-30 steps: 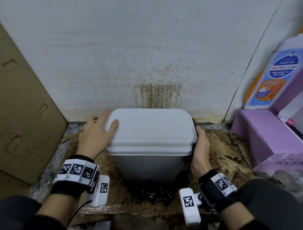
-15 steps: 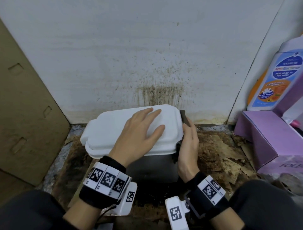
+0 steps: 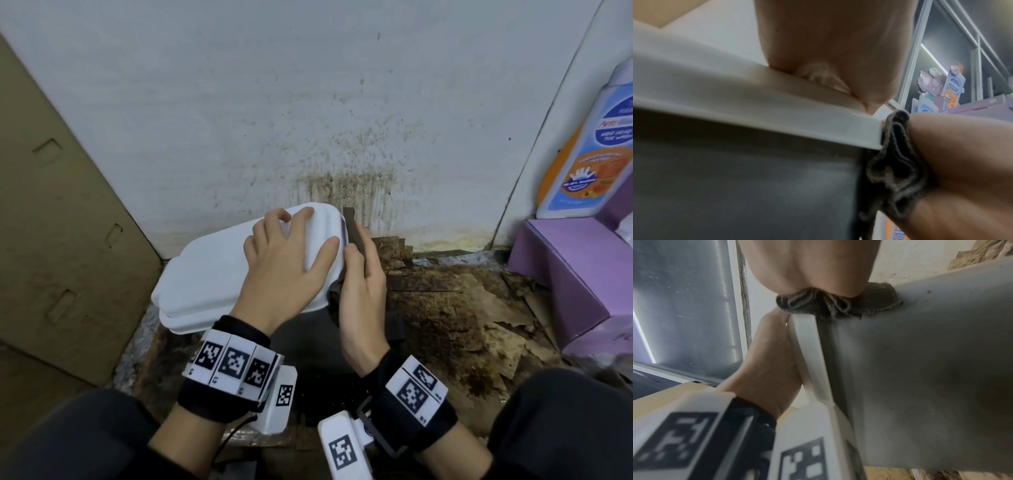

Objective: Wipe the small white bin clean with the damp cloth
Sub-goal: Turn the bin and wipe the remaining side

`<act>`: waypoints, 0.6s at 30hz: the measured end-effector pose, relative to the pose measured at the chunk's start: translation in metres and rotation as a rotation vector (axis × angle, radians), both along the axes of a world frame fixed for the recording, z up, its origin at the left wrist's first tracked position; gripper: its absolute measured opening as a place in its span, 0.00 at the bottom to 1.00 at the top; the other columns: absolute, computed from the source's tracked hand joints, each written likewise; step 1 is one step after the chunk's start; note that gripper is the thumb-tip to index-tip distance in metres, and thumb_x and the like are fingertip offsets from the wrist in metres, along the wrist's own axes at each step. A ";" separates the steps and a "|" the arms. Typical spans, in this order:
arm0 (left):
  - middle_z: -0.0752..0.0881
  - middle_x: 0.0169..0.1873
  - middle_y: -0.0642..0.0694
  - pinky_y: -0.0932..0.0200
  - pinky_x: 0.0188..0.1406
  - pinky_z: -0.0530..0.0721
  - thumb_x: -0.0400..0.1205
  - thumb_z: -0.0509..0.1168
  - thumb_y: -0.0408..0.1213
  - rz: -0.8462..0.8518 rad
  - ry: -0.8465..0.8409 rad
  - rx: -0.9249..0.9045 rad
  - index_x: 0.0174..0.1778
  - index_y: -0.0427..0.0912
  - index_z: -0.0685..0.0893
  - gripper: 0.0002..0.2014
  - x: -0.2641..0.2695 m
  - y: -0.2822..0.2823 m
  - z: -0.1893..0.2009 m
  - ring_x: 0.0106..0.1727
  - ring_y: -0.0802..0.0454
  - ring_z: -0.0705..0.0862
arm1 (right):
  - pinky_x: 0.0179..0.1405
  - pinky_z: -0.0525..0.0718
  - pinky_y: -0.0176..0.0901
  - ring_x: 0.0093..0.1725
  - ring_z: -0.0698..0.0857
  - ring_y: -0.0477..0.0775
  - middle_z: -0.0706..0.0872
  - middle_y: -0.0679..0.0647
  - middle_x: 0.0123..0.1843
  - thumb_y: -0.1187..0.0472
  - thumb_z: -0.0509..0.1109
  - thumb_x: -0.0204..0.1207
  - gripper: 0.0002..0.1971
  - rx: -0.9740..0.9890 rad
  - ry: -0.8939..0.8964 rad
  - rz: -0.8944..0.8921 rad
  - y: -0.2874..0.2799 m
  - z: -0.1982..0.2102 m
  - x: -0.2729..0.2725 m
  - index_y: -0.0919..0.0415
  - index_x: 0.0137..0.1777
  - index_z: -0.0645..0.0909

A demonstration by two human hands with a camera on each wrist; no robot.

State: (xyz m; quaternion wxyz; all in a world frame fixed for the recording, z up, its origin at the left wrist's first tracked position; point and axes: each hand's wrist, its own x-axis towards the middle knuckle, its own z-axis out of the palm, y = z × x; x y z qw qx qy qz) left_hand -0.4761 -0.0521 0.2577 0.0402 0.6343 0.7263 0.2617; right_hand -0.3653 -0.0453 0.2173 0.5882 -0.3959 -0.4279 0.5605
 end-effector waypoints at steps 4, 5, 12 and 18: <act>0.66 0.74 0.44 0.45 0.77 0.63 0.83 0.55 0.68 0.047 0.017 -0.012 0.82 0.56 0.64 0.33 -0.008 0.000 0.003 0.77 0.44 0.64 | 0.78 0.81 0.55 0.75 0.83 0.41 0.84 0.36 0.75 0.52 0.58 0.93 0.19 -0.042 0.047 0.057 0.004 0.000 -0.006 0.38 0.81 0.77; 0.66 0.74 0.44 0.44 0.77 0.63 0.82 0.56 0.68 0.051 0.013 -0.017 0.81 0.57 0.64 0.33 -0.011 -0.001 0.003 0.77 0.43 0.64 | 0.78 0.81 0.54 0.75 0.83 0.41 0.85 0.34 0.73 0.52 0.58 0.94 0.18 -0.061 0.085 0.074 0.005 0.001 -0.006 0.37 0.78 0.79; 0.66 0.75 0.46 0.44 0.77 0.62 0.84 0.54 0.60 0.028 -0.066 -0.005 0.82 0.57 0.65 0.29 -0.031 -0.007 0.007 0.79 0.46 0.61 | 0.72 0.86 0.61 0.68 0.90 0.58 0.90 0.56 0.70 0.51 0.61 0.91 0.20 -0.333 0.326 0.054 0.025 -0.005 0.003 0.55 0.79 0.80; 0.65 0.82 0.51 0.48 0.83 0.59 0.83 0.51 0.53 -0.065 -0.131 -0.004 0.87 0.53 0.63 0.32 -0.047 -0.009 0.011 0.83 0.52 0.59 | 0.78 0.80 0.51 0.76 0.82 0.46 0.82 0.44 0.79 0.52 0.57 0.93 0.22 -0.198 0.153 0.000 0.020 -0.006 0.000 0.49 0.86 0.72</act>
